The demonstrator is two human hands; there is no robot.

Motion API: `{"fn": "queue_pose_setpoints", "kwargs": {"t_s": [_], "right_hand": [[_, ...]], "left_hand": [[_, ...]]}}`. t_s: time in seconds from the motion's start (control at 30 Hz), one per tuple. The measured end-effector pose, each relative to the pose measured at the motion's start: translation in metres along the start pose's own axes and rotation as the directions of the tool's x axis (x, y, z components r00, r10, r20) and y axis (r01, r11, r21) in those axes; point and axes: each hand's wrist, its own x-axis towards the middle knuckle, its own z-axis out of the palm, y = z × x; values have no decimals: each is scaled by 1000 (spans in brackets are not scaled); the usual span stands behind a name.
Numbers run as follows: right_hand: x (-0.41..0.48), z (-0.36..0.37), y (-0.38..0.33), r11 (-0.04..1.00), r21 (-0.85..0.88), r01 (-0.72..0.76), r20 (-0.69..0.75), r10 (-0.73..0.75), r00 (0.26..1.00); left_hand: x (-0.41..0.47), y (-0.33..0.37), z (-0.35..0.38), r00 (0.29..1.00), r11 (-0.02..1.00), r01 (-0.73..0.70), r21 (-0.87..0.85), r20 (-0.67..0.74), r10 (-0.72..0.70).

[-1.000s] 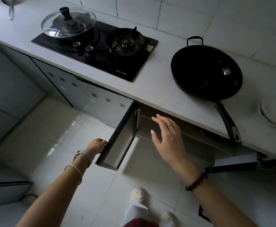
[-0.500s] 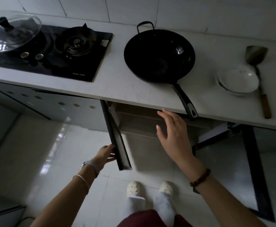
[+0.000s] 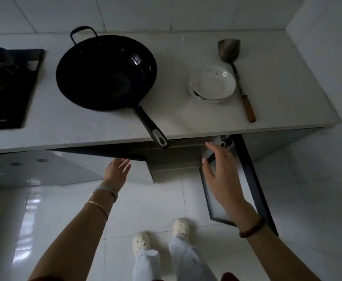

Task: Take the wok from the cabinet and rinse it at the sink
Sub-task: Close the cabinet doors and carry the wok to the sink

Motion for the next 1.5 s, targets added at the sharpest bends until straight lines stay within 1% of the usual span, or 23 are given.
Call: {"fn": "queue_pose_setpoints", "kwargs": {"t_s": [0.2, 0.33, 0.43, 0.53, 0.57, 0.63, 0.7, 0.77, 0.83, 0.87, 0.9, 0.93, 0.97, 1.1, 1.17, 1.27, 1.33, 1.37, 1.4, 1.5], "right_hand": [[1, -2, 22, 1000, 12, -26, 8, 26, 1000], [2, 0, 30, 999, 9, -42, 13, 42, 999], [3, 1, 33, 999, 13, -51, 15, 51, 999], [3, -1, 36, 998, 34, -60, 13, 59, 998], [2, -2, 37, 997, 47, -68, 6, 68, 998], [0, -7, 41, 992, 82, -98, -13, 100, 995], [-3, -13, 49, 987, 95, -131, -16, 133, 991], [-7, -18, 62, 983, 89, -160, -17, 162, 987], [-12, -23, 80, 978, 65, -198, -18, 200, 980], [-16, -26, 88, 974, 49, -222, -20, 223, 975], [-20, -29, 96, 968, 36, -248, -18, 249, 968], [-24, -32, 104, 959, 32, -281, -11, 282, 959], [-29, -34, 113, 946, 40, -322, -3, 322, 947], [-50, -37, 158, 861, 69, -503, 64, 500, 864], [-63, -37, 181, 806, 4, -592, 114, 587, 801], [-85, -38, 209, 745, -142, -651, 173, 666, 725], [-97, -36, 222, 717, -156, -680, 206, 696, 687], [-101, -35, 227, 701, -132, -701, 214, 711, 670], [-104, -35, 229, 688, -116, -716, 218, 721, 657], [-110, -31, 233, 700, -92, -708, 209, 709, 674]], "left_hand": [[15, 13, 21, 1000, 995, 24, -95, -4, -24], [18, 19, 40, 1000, 997, 2, -72, 31, 0], [16, 14, 45, 997, 998, -49, 29, 68, 47], [10, 2, 40, 990, 957, -129, 260, 92, 108], [4, -4, 40, 988, 921, -151, 359, 87, 128], [-10, -20, 38, 978, 799, -207, 564, 96, 185], [-27, -39, 34, 946, 624, -317, 714, 190, 262], [-44, -57, 29, 883, 393, -440, 807, 311, 351], [-62, -71, 26, 814, 168, -510, 844, 410, 412], [-70, -76, 27, 781, 66, -538, 840, 467, 415], [-78, -82, 29, 751, -22, -565, 824, 525, 400], [-83, -86, 33, 726, -88, -590, 803, 575, 378], [-88, -89, 38, 707, -134, -610, 781, 613, 354], [-109, -106, 63, 652, -261, -655, 709, 705, 280], [-119, -116, 78, 624, -292, -673, 679, 734, 267], [-131, -130, 94, 596, -288, -701, 652, 758, 265], [-138, -138, 101, 592, -279, -707, 650, 760, 269], [-140, -140, 102, 591, -274, -709, 650, 760, 272], [-143, -142, 104, 590, -270, -710, 650, 759, 276], [-147, -143, 102, 586, -267, -712, 649, 759, 283]]}}
